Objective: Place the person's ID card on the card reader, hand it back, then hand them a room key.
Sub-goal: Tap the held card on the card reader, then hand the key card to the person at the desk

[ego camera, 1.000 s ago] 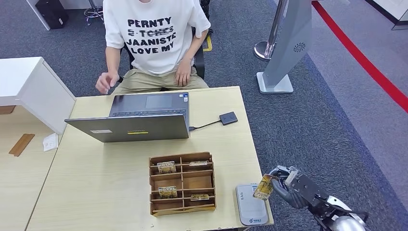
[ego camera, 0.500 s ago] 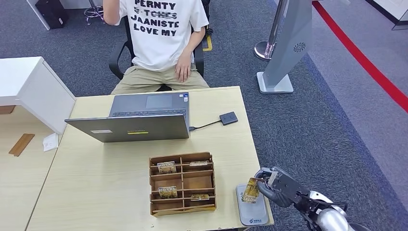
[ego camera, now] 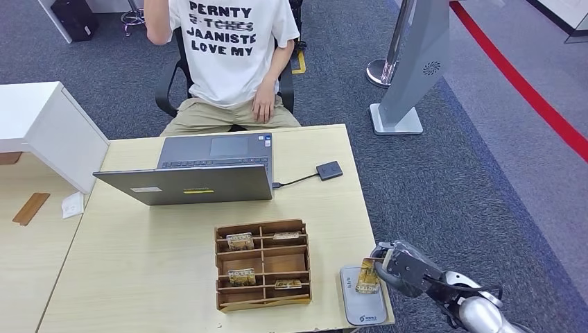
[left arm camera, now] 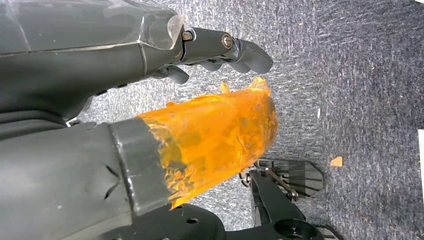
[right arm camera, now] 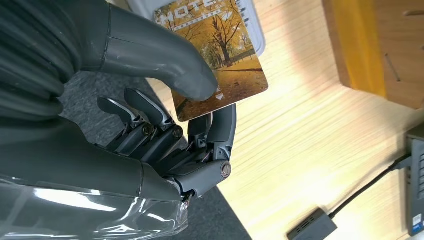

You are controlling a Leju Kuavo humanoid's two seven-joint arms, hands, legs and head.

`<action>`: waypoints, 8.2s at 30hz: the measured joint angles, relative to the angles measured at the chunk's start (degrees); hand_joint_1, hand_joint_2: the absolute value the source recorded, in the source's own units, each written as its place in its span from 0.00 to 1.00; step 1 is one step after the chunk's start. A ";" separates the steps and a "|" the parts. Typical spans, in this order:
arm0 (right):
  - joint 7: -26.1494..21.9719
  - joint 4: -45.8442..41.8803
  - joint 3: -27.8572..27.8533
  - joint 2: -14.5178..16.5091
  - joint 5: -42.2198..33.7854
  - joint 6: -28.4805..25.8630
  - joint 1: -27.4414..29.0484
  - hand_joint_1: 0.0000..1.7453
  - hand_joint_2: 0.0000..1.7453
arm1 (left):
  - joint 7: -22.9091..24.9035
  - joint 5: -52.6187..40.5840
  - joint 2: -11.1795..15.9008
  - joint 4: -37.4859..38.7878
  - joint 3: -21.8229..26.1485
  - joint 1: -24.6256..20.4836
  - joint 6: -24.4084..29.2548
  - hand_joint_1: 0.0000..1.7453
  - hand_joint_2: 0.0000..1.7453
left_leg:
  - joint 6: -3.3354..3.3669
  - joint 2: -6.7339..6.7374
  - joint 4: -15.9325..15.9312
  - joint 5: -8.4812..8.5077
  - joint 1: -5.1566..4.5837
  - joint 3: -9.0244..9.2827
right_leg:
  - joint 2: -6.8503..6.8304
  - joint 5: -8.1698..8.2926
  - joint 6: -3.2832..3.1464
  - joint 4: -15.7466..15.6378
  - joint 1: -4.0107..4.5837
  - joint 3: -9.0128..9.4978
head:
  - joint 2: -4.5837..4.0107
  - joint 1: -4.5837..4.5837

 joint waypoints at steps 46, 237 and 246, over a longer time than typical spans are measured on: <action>1.27 4.22 8.67 -1.05 2.64 -1.22 -4.89 1.00 1.00 | 0.19 -0.55 -0.31 0.00 0.00 -0.01 -0.07 0.00 0.00 | 0.00 0.00 0.00 0.00 -0.01 0.01 | 0.00 0.00 0.00 0.00 0.00 0.01 | 0.00 0.01; 1.49 2.64 7.52 -1.93 6.65 -2.98 -1.88 1.00 1.00 | 0.15 -1.42 -0.03 0.00 0.90 0.32 -0.08 0.00 0.00 | 0.04 0.00 0.02 -0.02 -0.02 0.00 | 0.00 0.00 0.00 -0.02 -0.01 0.01 | 0.00 0.01; 1.41 2.31 7.33 -1.92 6.71 -2.99 -1.52 1.00 1.00 | 0.15 -1.42 -0.03 0.00 0.91 0.32 -0.07 0.00 0.00 | 0.04 0.00 0.02 -0.02 -0.02 0.00 | 0.00 0.00 0.00 -0.02 -0.01 0.01 | 0.00 0.00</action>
